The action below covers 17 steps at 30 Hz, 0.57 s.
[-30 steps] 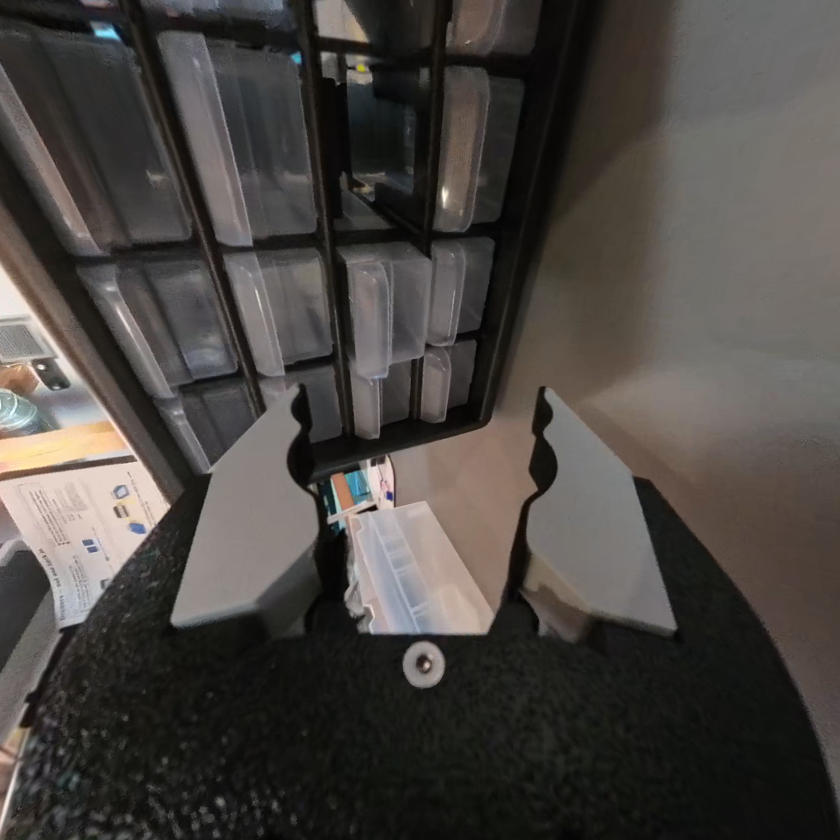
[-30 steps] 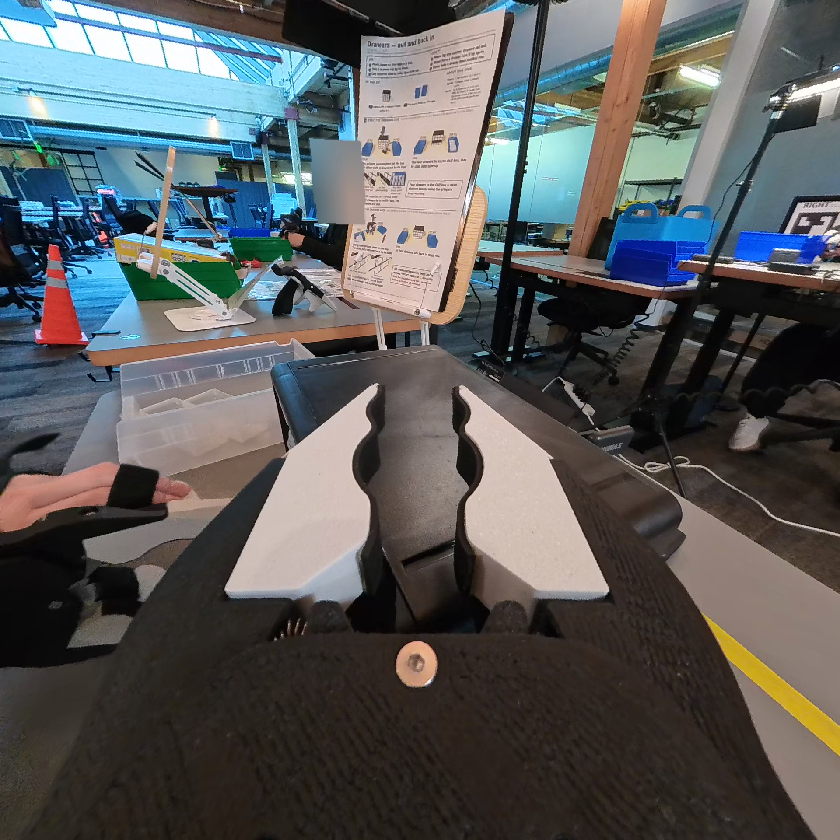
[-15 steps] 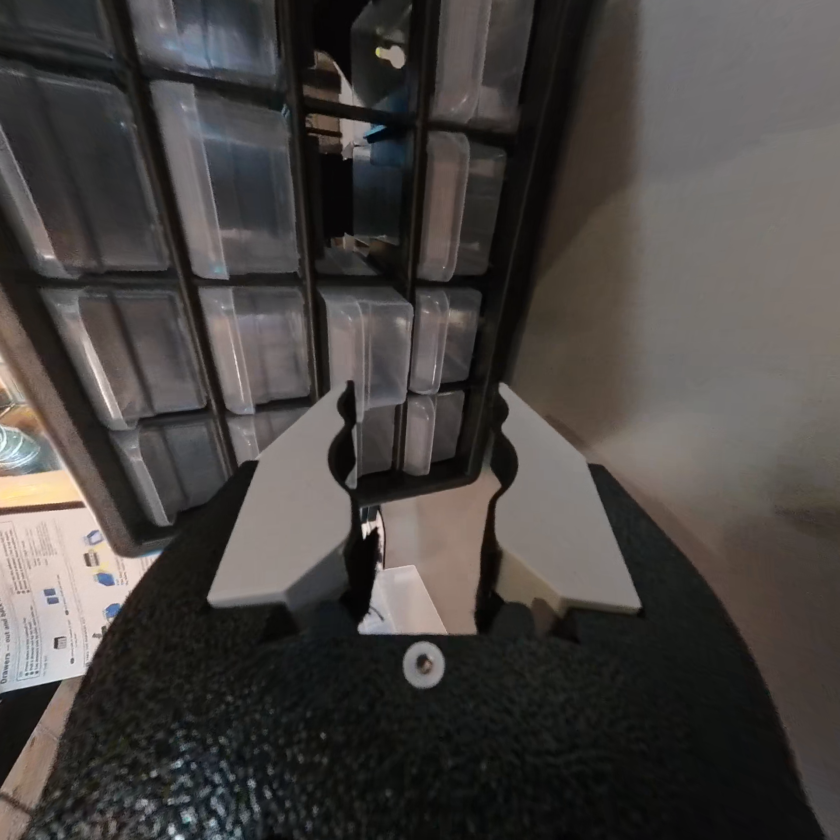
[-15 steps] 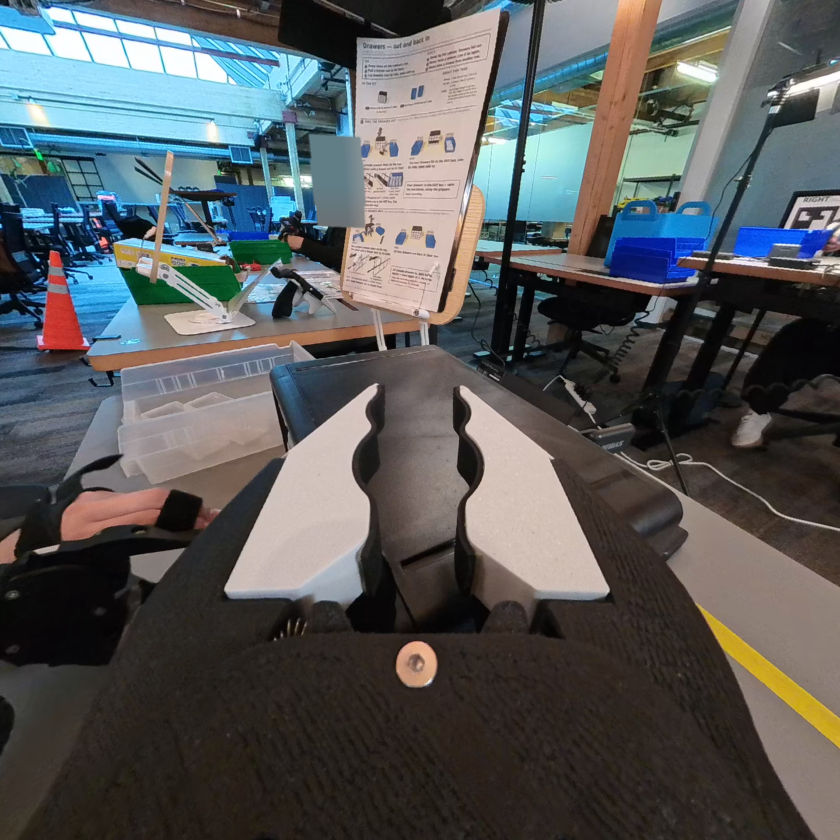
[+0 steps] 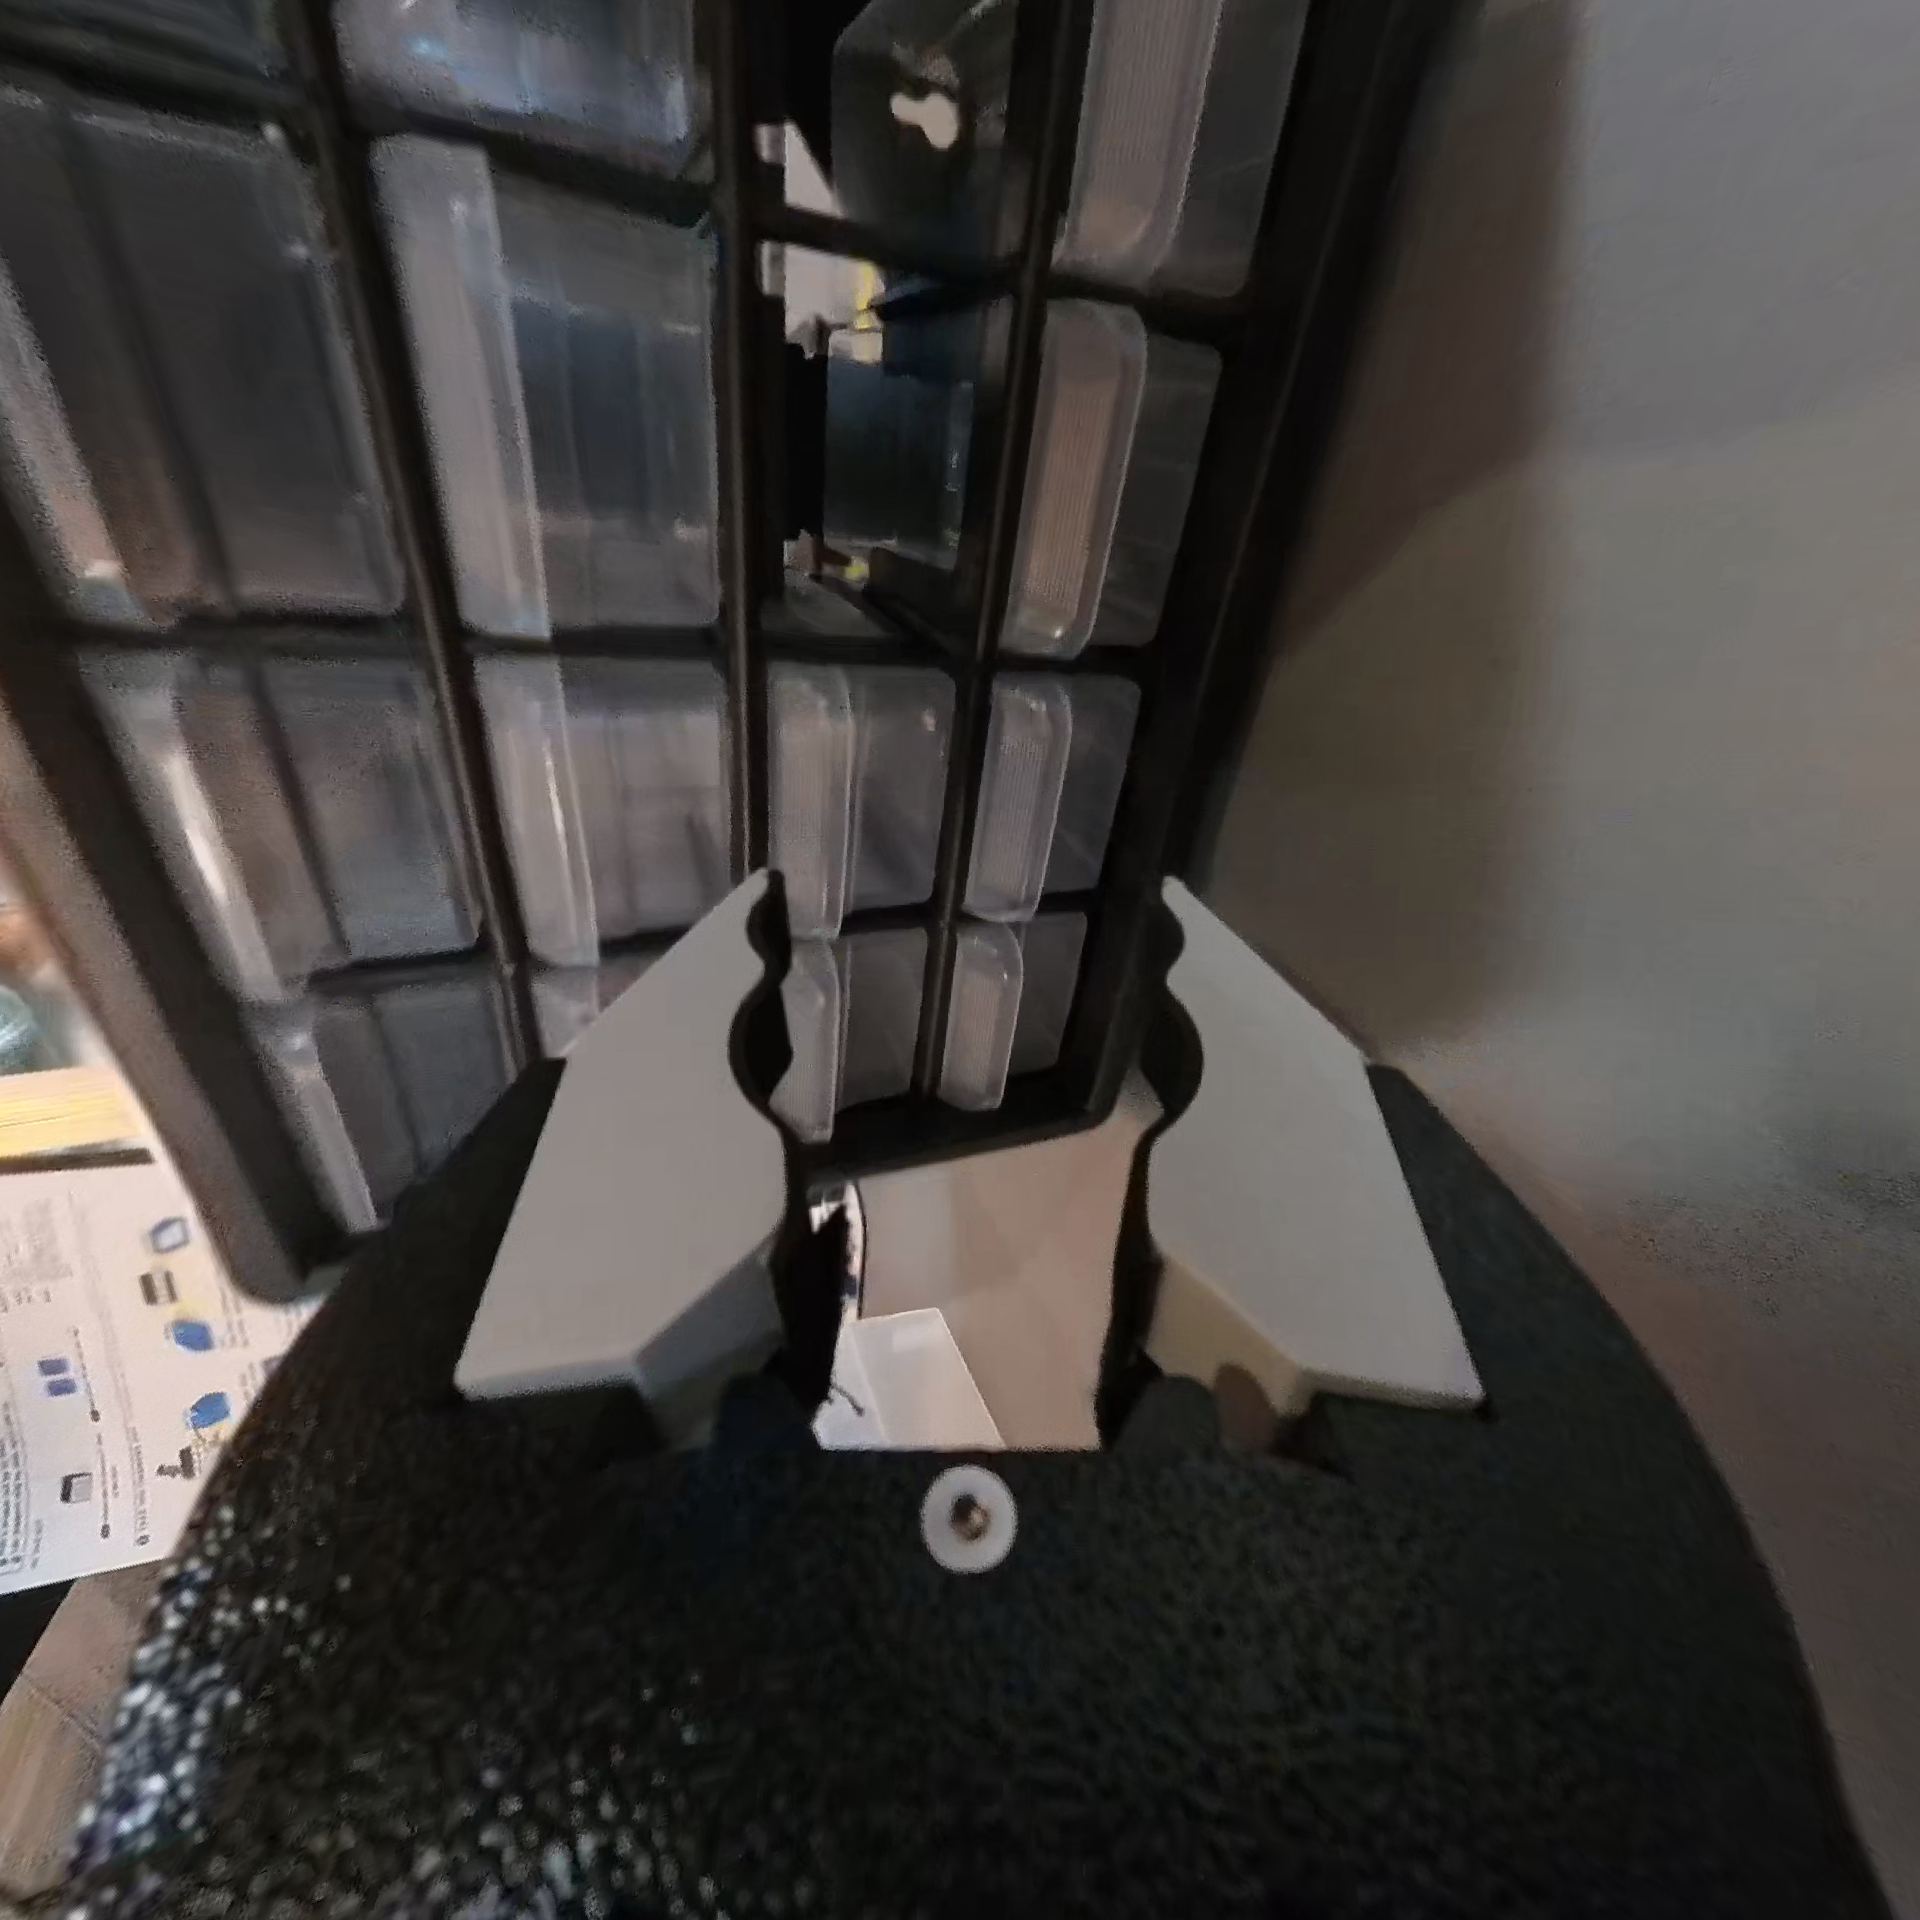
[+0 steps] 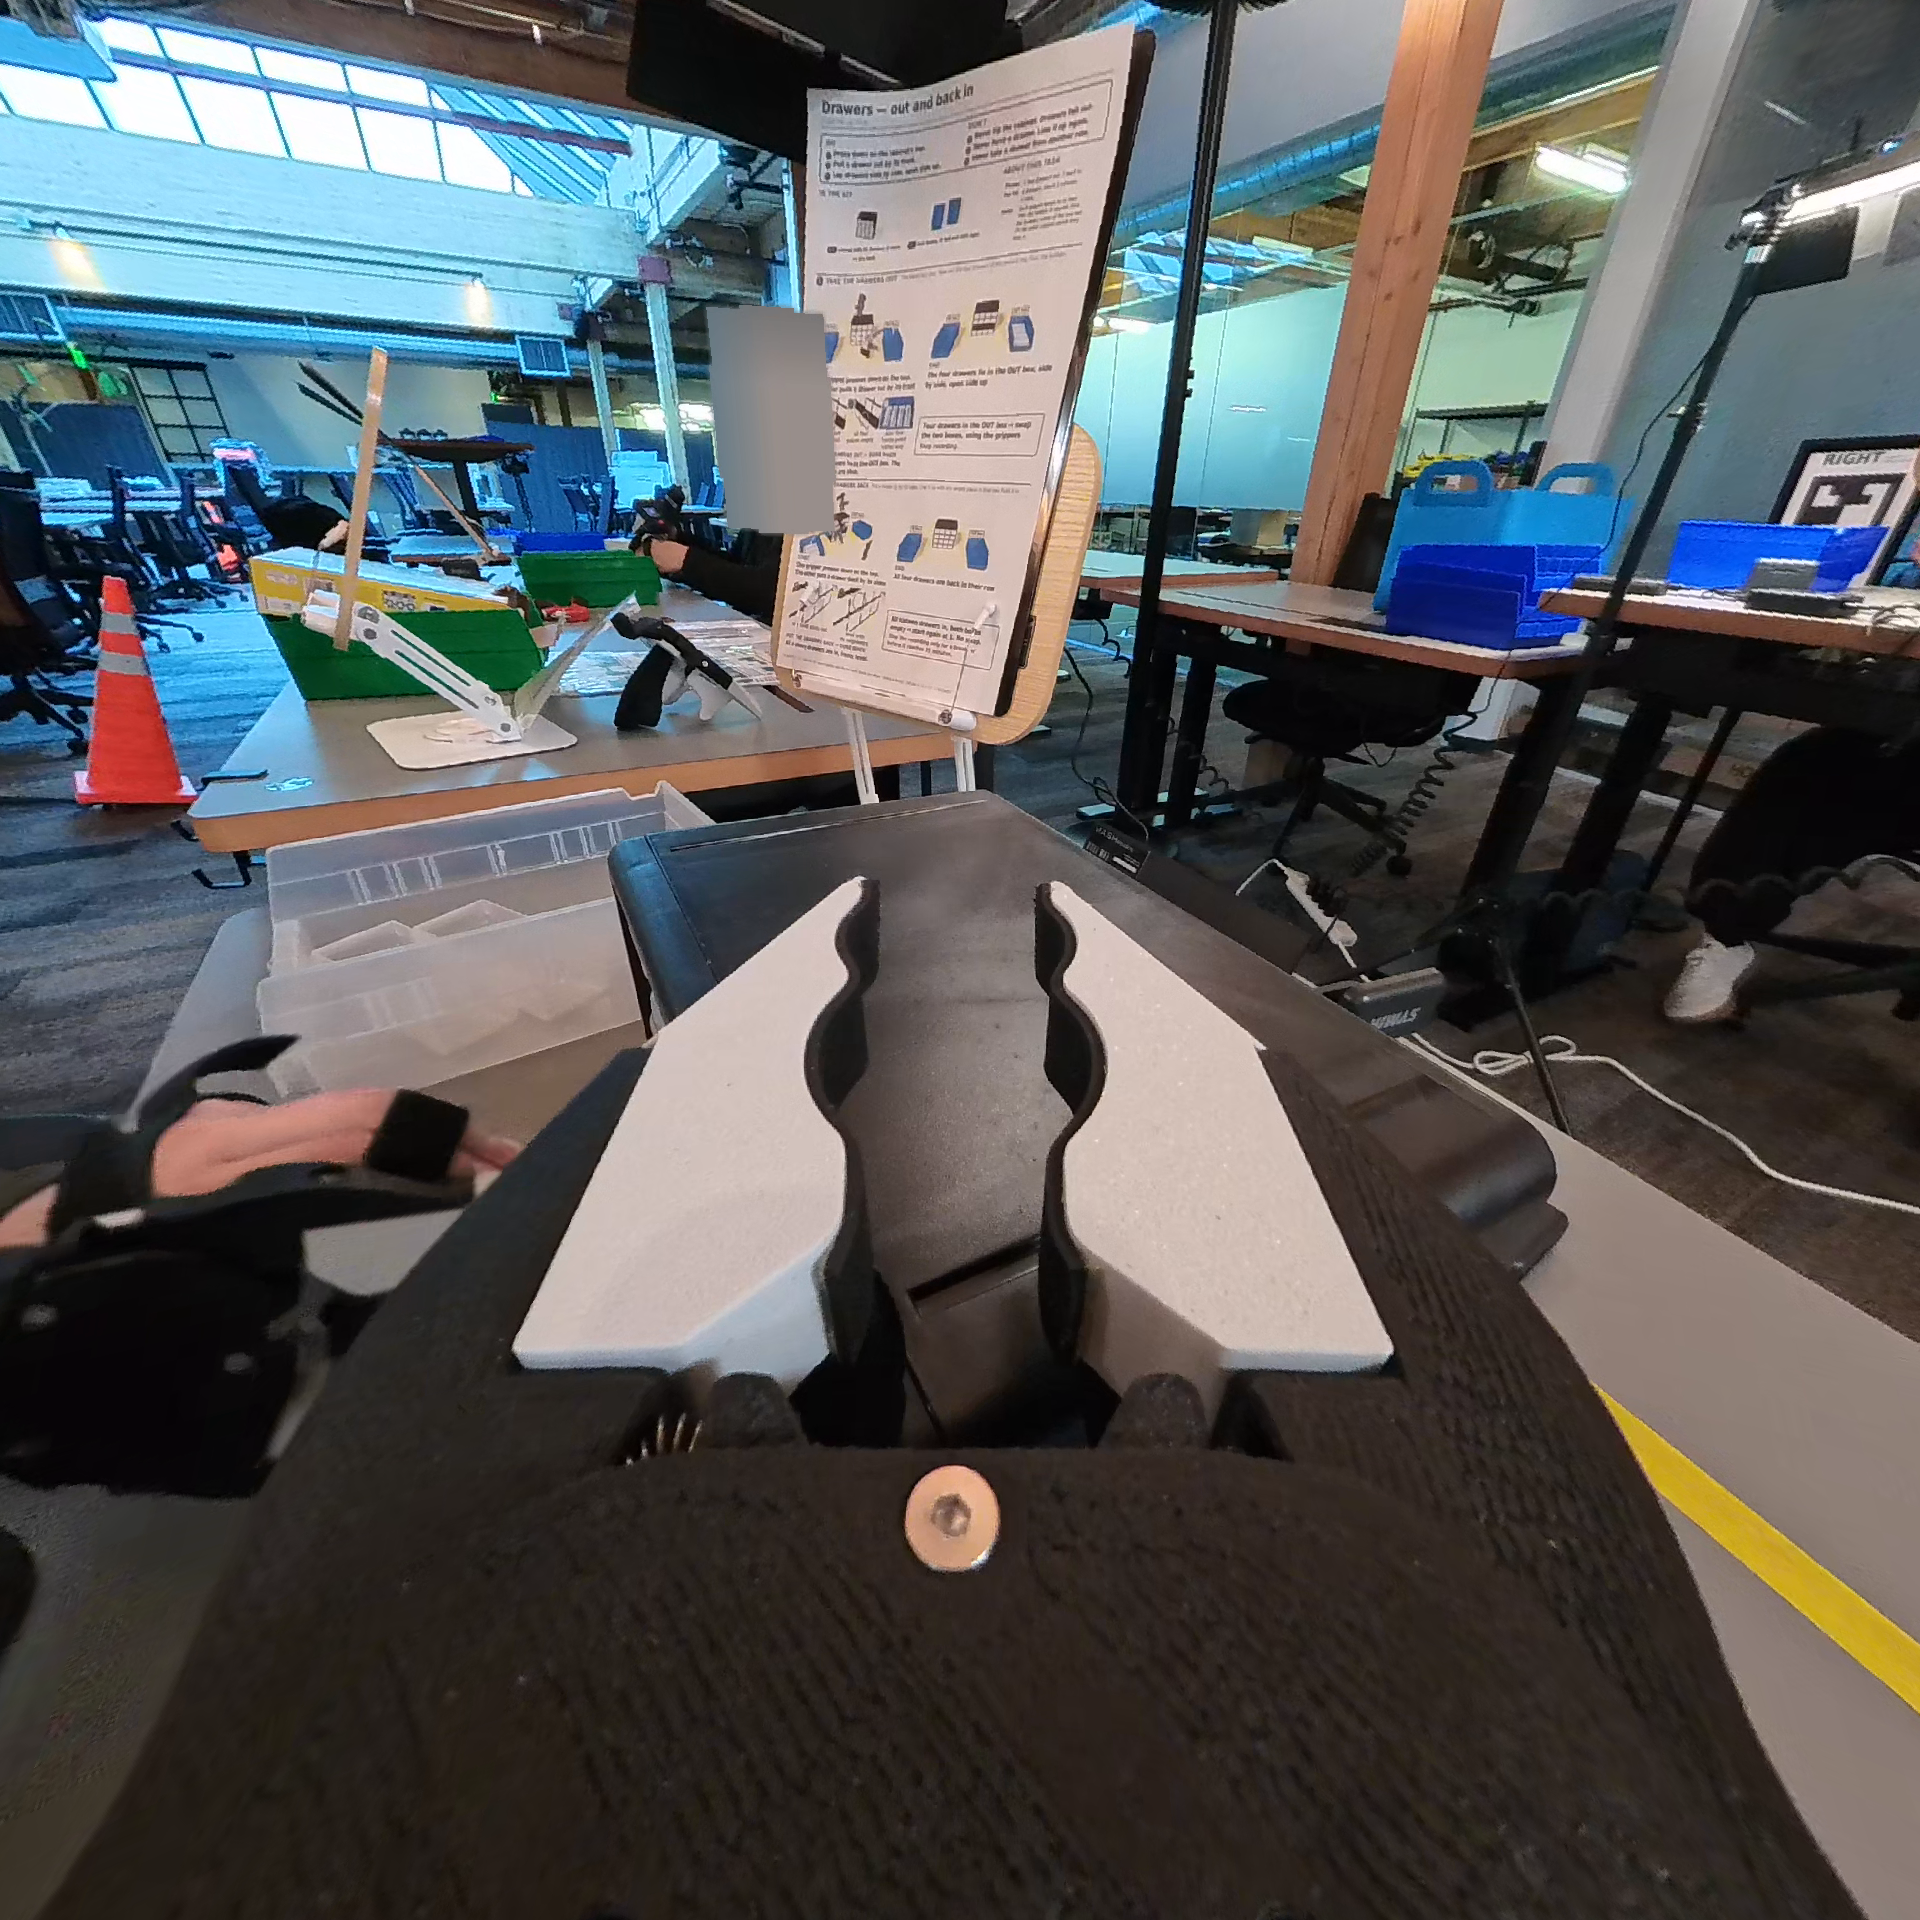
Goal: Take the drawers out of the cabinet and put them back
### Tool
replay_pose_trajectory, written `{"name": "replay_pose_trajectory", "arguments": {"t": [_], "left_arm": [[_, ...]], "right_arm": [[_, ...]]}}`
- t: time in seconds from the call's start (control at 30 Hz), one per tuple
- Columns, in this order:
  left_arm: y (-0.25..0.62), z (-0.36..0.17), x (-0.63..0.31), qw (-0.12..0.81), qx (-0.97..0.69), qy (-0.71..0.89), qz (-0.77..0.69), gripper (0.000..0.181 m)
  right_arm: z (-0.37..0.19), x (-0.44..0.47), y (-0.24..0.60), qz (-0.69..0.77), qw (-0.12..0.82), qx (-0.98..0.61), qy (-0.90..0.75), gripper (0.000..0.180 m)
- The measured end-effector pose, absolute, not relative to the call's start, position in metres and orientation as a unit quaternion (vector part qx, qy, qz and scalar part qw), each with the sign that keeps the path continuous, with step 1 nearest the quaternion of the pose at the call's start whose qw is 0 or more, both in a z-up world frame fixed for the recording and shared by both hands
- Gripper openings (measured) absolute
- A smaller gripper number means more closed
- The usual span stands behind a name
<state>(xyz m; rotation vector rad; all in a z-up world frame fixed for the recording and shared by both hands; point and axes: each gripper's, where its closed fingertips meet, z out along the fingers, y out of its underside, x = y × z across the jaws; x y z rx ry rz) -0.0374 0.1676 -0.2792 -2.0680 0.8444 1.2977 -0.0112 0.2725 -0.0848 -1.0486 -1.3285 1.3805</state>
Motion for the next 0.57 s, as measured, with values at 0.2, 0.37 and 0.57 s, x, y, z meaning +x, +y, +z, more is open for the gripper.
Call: {"name": "replay_pose_trajectory", "arguments": {"t": [0.2,0.37,0.57], "left_arm": [[0.086,-0.271,-0.043,0.321,-0.844,0.264,0.339,0.08],[-0.017,-0.201,-0.167,0.309,-0.864,0.084,0.39,0.072],[-0.086,-0.228,-0.277,0.191,-0.911,0.144,0.336,0.037]], "right_arm": [[-0.085,-0.011,0.272,0.562,0.461,-0.426,-0.539,0.029],[-0.085,-0.011,0.272,0.562,0.461,-0.426,-0.539,0.029],[-0.085,-0.011,0.273,0.559,0.462,-0.429,-0.539,0.029]]}}
